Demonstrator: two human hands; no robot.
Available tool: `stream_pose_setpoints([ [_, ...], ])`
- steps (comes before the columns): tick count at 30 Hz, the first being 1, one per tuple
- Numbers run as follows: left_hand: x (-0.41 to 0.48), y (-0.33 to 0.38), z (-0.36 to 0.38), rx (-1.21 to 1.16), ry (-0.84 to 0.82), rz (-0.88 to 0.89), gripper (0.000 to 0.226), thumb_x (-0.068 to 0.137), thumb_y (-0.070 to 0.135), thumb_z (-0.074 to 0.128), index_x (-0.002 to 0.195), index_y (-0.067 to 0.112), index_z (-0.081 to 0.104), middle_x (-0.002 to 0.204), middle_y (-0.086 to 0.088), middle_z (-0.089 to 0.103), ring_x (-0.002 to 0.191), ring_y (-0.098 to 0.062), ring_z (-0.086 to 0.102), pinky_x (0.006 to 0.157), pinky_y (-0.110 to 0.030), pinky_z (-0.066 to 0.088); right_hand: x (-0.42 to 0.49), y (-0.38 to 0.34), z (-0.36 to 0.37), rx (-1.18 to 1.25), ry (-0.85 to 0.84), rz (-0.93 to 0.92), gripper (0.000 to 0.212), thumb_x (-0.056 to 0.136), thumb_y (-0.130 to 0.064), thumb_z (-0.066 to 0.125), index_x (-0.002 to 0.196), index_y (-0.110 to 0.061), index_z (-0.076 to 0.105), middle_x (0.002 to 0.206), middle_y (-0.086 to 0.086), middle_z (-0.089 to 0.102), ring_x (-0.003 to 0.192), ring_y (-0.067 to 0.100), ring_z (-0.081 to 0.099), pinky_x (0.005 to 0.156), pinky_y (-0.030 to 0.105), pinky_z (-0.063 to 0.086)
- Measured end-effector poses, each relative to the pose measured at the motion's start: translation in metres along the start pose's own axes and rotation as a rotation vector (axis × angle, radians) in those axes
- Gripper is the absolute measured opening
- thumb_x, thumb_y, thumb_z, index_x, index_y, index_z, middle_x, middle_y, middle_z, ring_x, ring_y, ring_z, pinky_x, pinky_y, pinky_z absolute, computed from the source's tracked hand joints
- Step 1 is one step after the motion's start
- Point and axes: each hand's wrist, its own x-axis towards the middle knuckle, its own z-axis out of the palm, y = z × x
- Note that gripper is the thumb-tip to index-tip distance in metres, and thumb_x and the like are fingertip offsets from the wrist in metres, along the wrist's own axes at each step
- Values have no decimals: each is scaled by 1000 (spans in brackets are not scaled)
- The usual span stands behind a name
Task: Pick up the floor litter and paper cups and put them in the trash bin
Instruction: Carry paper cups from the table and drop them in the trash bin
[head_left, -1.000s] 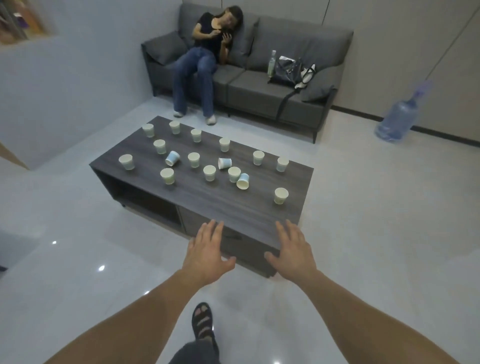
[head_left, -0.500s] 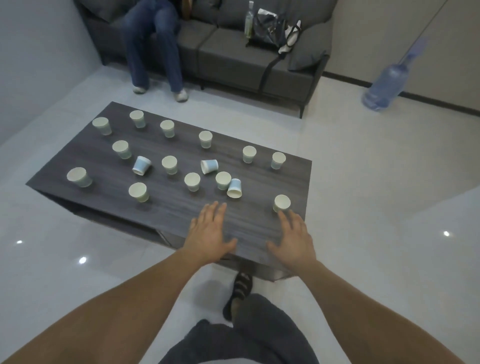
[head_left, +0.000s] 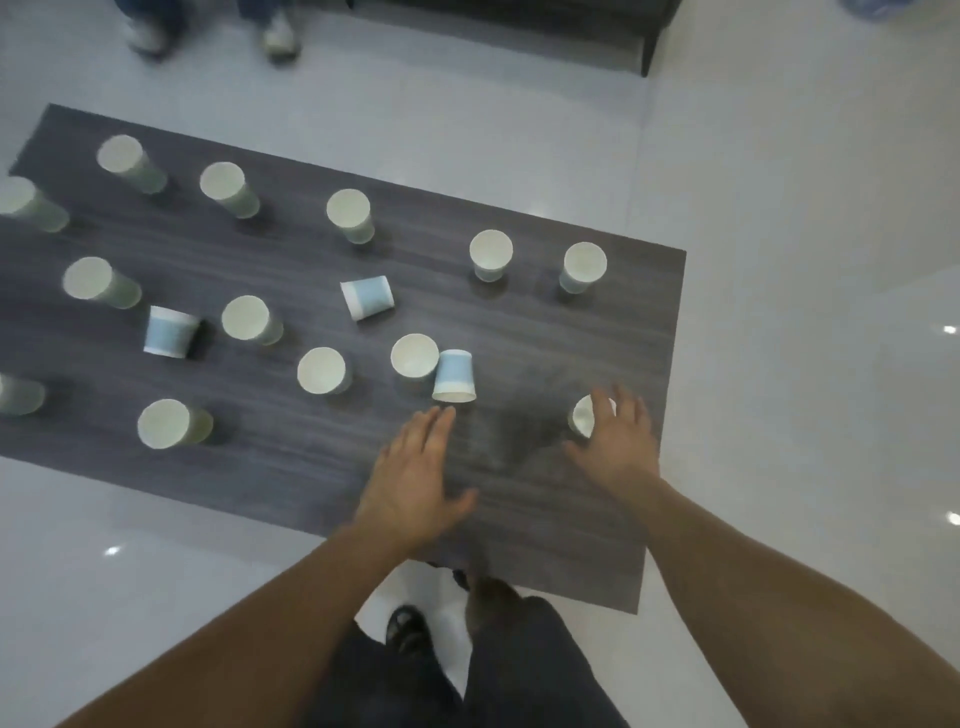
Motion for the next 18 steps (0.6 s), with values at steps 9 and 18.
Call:
stream_pose_setpoints([
  [9,72,-26,77,-193,-104,92,98,80,46,67,153,24,4,158,3,12,145,-15,10,118,-38,19,50,-8,61,259,86,3,72,84,-37,68,147,-25,35,144,7,38,127,30,42,99,40,40],
  [18,59,-85,48,-375,-31,119,88,71,32,80,145,14,35,144,-4,43,131,-17,40,110,-30,30,-13,-123,77,561,-239,-326,80,82,-67,51,151,-37,22,150,-12,37,131,-2,37,106,18,30],
])
